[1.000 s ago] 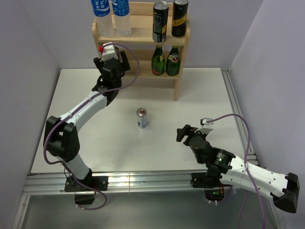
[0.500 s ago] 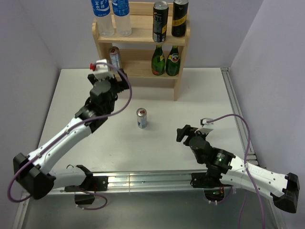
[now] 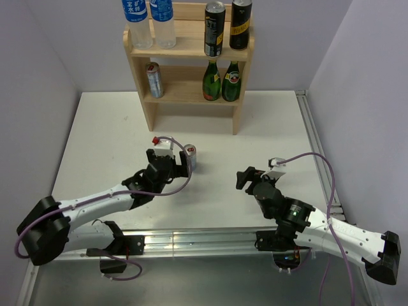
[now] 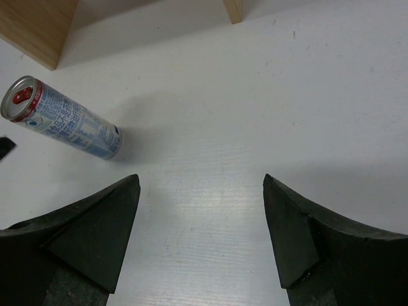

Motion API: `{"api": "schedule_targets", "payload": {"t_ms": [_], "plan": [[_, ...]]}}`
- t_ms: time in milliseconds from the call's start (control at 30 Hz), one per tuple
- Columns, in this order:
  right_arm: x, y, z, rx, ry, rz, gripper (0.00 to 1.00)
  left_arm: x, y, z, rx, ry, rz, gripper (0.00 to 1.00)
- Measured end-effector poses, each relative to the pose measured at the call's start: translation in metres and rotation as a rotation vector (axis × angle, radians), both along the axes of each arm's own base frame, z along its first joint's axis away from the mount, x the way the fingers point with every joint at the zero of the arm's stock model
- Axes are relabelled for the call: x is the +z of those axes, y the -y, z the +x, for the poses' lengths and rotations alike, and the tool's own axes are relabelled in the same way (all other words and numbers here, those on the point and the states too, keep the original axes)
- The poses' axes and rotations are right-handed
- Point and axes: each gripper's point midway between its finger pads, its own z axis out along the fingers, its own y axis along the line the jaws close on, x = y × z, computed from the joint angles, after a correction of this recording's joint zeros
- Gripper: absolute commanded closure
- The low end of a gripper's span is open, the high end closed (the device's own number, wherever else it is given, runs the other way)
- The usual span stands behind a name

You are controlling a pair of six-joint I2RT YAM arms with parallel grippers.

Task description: Place and organize the beverage onto the shelf

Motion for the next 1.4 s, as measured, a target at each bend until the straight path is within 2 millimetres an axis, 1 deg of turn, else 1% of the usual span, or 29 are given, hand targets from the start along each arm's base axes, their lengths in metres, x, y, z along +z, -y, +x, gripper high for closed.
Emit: {"api": "schedule_targets", "payload": {"t_ms": [67,133,267,433,733,900,1000,1167,1233,1267,1300,1333,1367,1400], "plan": [[0.000,0.000,0.000,0.000,0.001,0.001,0.15,-0.018,0.008,-0.003,-0.022,-0.025,0.007,0.01],[0.000,0.000,0.000,0.000,0.000,0.000,0.15,-0.028,0.016,-0.005,-0.041,-0.039,0.007,0.01],[0.000,0.000,0.000,-0.001,0.001,0.000,0.15,-0.034,0.033,-0.003,-0.069,-0.036,-0.021,0.01],[0.000,0.000,0.000,-0.002,0.001,0.000,0.15,-0.047,0.043,0.002,-0.079,-0.038,-0.026,0.01],[0.000,0.000,0.000,-0.002,0.002,0.000,0.15,-0.077,0.056,0.013,-0.075,-0.035,-0.009,0.01],[0.001,0.000,0.000,-0.002,0.003,0.002,0.15,-0.092,0.057,0.022,-0.044,-0.010,0.012,0.01],[0.001,0.000,0.000,-0.002,0.003,0.003,0.15,-0.096,0.056,0.029,-0.015,0.009,0.023,0.02],[0.001,0.000,0.000,-0.002,0.003,0.003,0.15,-0.092,0.058,0.041,0.026,0.055,0.020,0.07],[0.001,0.000,0.001,-0.002,0.004,0.004,0.15,-0.089,0.058,0.045,0.045,0.076,0.012,0.16],[0.001,0.000,0.001,-0.002,0.004,0.004,0.15,-0.089,0.058,0.047,0.052,0.083,0.012,0.23],[0.001,0.000,0.001,-0.002,0.004,0.004,0.15,-0.089,0.058,0.050,0.064,0.091,0.012,0.33],[0.001,0.000,0.001,-0.002,0.004,0.004,0.15,-0.089,0.059,0.052,0.069,0.094,0.014,0.39],[0.001,0.000,0.001,-0.002,0.005,0.005,0.15,-0.090,0.060,0.055,0.072,0.100,0.020,0.47],[0.001,0.000,0.001,-0.002,0.004,0.005,0.15,-0.089,0.061,0.057,0.081,0.109,0.025,0.64]]}}
